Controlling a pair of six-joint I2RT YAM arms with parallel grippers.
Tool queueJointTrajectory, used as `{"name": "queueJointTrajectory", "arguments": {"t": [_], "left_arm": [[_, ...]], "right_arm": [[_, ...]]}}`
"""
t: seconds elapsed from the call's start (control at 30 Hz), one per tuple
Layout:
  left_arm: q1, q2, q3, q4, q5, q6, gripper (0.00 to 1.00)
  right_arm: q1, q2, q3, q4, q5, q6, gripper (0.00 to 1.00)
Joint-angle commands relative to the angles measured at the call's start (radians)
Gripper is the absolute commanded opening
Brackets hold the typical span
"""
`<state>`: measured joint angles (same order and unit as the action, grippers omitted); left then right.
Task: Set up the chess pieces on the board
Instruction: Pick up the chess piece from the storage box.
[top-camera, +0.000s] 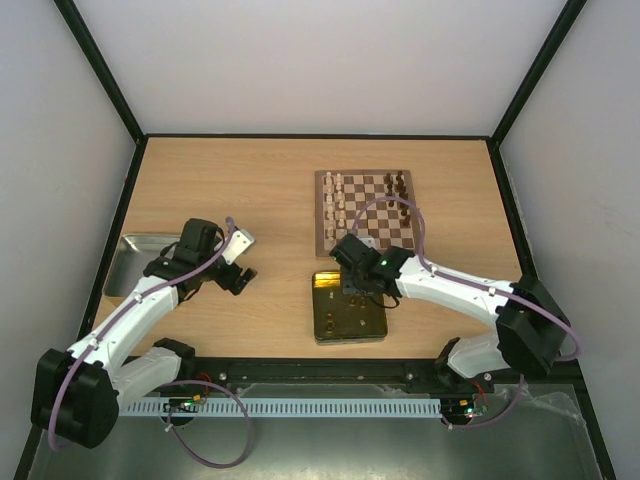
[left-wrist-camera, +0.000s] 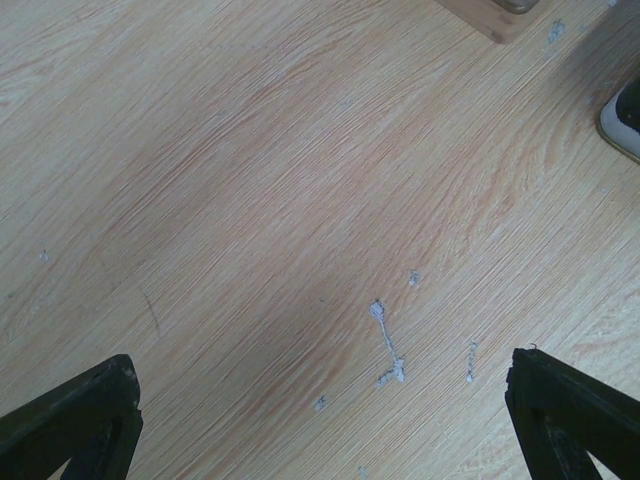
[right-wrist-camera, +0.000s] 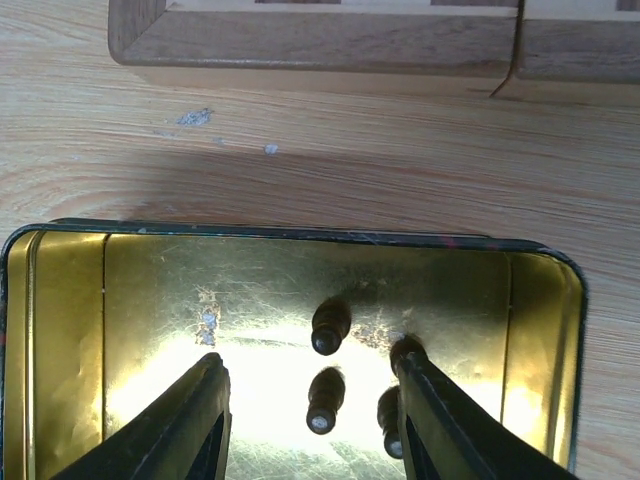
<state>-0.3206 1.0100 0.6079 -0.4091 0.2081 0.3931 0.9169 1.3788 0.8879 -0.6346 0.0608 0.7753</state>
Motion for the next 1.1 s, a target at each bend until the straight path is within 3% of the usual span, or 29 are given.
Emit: {"name": "queueJointTrajectory", "arguments": {"t": [0.0,0.3,1.07], "left_arm": [[-0.005,0.002,-0.009,0.002,-0.006,-0.003,0.99],[-0.008,0.006,-0.008,0.001,-0.007,-0.003,0.99],[-0.008,0.005,-0.008,0.004,-0.01,-0.005,0.99]], "right_arm": [[-0.002,0.038,-0.012,0.039,-0.012,-0.003,0.44],[-0.019,0.08,-0.042,0.076,-0.033,-0.017,0.36],[-0.062,0.146,-0.063,0.135,-0.071,-0.049,0.28]]}}
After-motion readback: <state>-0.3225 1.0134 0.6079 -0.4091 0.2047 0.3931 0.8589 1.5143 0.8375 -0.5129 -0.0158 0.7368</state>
